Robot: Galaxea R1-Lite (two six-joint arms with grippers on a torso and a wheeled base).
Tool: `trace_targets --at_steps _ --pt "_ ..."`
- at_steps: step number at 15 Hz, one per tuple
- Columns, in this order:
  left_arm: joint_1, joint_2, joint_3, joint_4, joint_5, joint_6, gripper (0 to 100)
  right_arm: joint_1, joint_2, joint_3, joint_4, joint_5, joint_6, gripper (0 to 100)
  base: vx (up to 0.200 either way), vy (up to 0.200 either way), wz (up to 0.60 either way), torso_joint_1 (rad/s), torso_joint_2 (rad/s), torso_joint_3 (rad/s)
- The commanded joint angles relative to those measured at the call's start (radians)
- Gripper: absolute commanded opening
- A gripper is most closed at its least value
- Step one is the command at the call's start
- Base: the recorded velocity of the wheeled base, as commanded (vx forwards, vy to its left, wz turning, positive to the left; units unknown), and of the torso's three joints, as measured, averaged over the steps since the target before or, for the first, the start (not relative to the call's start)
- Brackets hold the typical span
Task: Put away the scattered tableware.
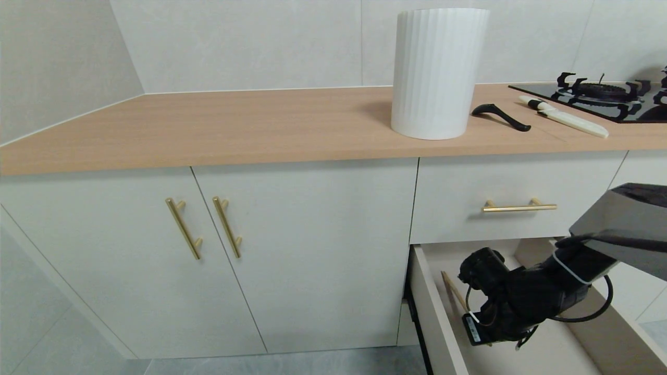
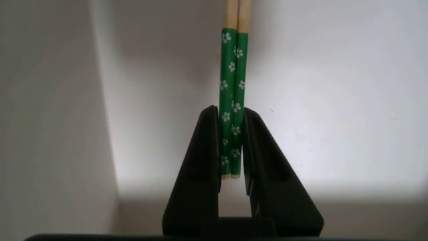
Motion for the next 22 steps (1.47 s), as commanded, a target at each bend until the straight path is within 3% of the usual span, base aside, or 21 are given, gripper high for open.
trace_targets --at_steps 1,13,14,20,22 --pt "0.0 0.0 0.0 -0.001 0.0 0.0 100 -0.001 0.075 0.007 -0.021 0.001 -0.001 0 0.0 0.0 0.0 0.0 0.0 0.0" --pt "0.0 0.0 0.0 -0.001 0.0 0.0 100 -0.011 0.116 0.005 -0.067 -0.015 -0.003 0 0.0 0.0 0.0 0.0 0.0 0.0" --pt "0.0 0.0 0.0 -0.001 0.0 0.0 100 -0.011 0.116 0.005 -0.067 -0.015 -0.003 100 0.0 0.0 0.0 0.0 0.0 0.0" --pt "0.0 0.0 0.0 -0.001 0.002 0.0 100 -0.011 0.107 0.007 -0.065 -0.012 -0.003 100 0.0 0.0 0.0 0.0 0.0 0.0" --pt "0.0 0.0 0.0 -0.001 0.0 0.0 100 -0.008 0.013 0.042 -0.05 -0.003 -0.004 100 0.0 0.0 0.0 0.0 0.0 0.0"
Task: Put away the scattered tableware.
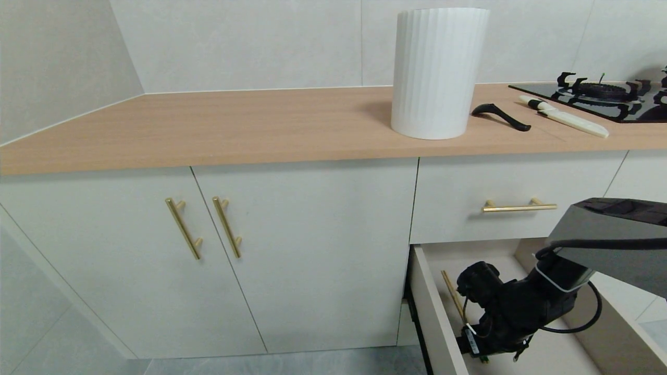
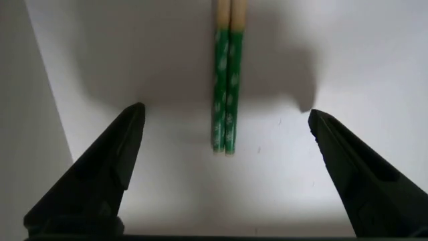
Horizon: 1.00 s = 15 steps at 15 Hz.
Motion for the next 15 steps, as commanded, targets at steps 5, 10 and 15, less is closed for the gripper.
trace_targets --at_steps 5,10,15 --pt "0.0 0.0 0.0 -0.001 0.0 0.0 100 -0.029 -0.477 0.048 0.177 0.023 -0.018 100 0.0 0.0 0.0 0.0 0.0 0.0" --pt "0.0 0.0 0.0 -0.001 0.002 0.0 100 -0.154 -0.764 -0.035 0.402 0.03 -0.116 100 0.0 0.0 0.0 0.0 0.0 0.0" --pt "0.0 0.0 0.0 -0.001 0.002 0.0 100 -0.176 -0.821 -0.032 0.402 0.033 -0.15 100 0.0 0.0 0.0 0.0 0.0 0.0"
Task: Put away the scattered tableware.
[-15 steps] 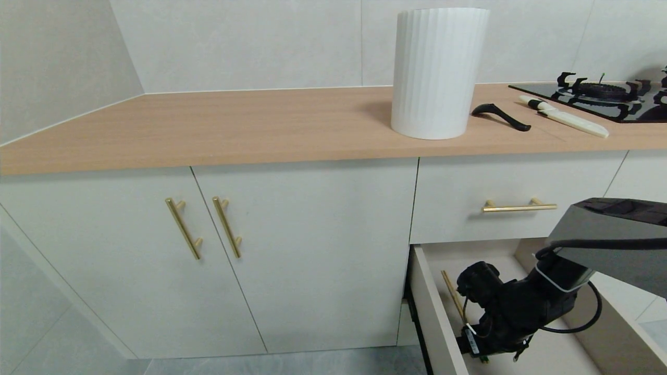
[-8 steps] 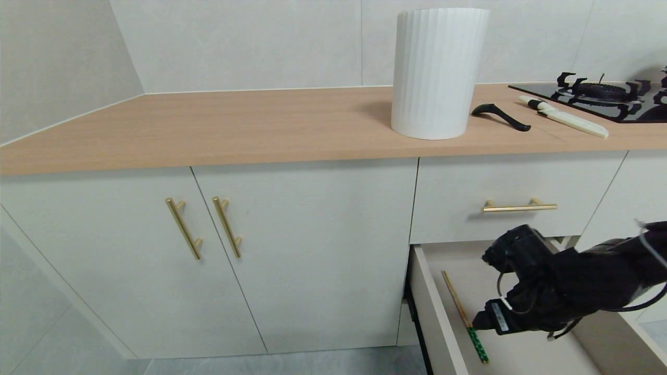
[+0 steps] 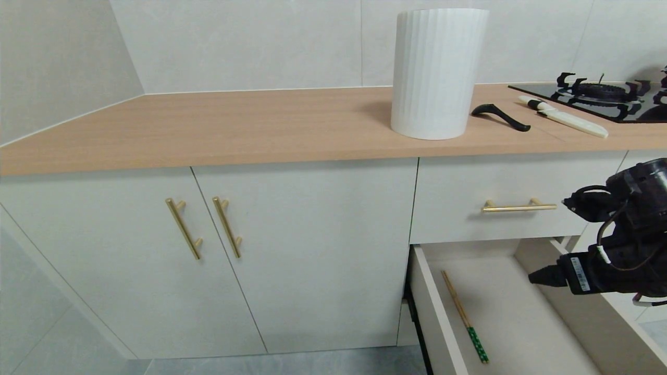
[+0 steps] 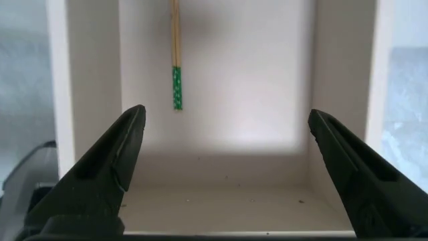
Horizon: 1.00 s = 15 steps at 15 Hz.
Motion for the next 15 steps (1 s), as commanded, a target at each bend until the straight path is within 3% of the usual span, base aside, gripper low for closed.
trace_targets --at_steps 1,6,15 --pt "0.0 0.0 0.0 0.0 0.0 0.0 100 -0.004 -0.047 -0.001 -0.001 0.0 0.0 100 0.0 0.0 0.0 0.0 0.0 0.0" --pt "0.0 0.0 0.0 0.0 0.002 0.0 100 -0.004 -0.076 -0.001 -0.002 0.042 -0.002 100 0.0 0.0 0.0 0.023 -0.18 -0.233" --pt "0.0 0.0 0.0 0.0 0.0 0.0 100 -0.004 -0.07 0.006 -0.004 0.042 -0.017 100 0.0 0.0 0.0 0.115 -0.5 -0.333"
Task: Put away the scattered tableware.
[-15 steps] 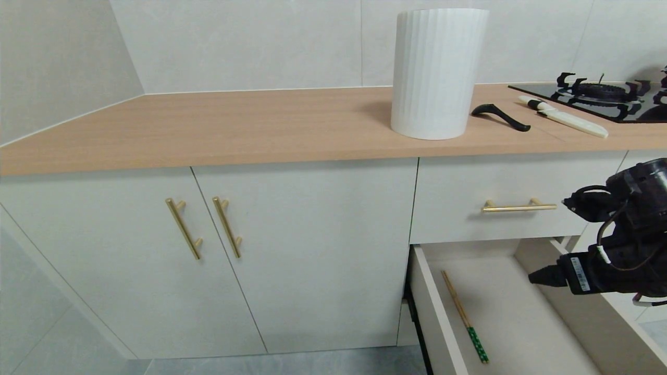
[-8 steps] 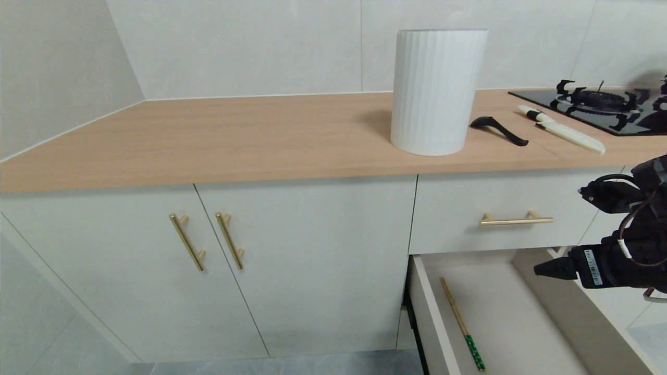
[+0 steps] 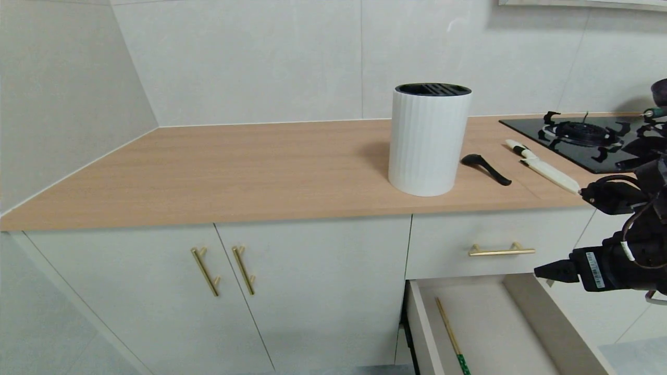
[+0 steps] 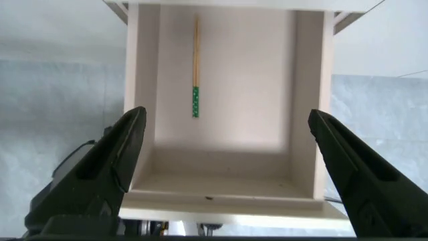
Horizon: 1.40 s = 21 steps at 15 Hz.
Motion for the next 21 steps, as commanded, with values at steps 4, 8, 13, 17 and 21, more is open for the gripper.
trace_targets --at_steps 4,8,13,17,21 --pt "0.0 0.0 0.0 0.0 0.0 0.0 100 0.0 0.003 -0.008 -0.002 0.003 -0.003 100 0.0 0.0 0.0 0.168 -0.48 -0.311" --pt "0.0 0.0 0.0 0.0 0.0 0.0 100 -0.075 0.11 -0.166 -0.057 0.081 -0.126 100 0.0 0.0 0.0 0.144 -0.36 -0.229" --pt "0.0 0.0 0.0 0.0 0.0 0.0 100 -0.184 0.405 -0.533 -0.05 0.232 -0.218 100 0.0 0.0 0.0 0.008 -0.02 -0.012" --pt "0.0 0.0 0.0 0.0 0.002 0.0 100 -0.193 0.567 -0.668 -0.051 0.292 -0.279 100 0.0 0.0 0.0 0.0 0.0 0.0" --pt "0.0 0.0 0.0 0.0 0.0 0.0 100 -0.192 0.687 -0.728 -0.103 0.295 -0.289 100 0.0 0.0 0.0 0.0 0.0 0.0"
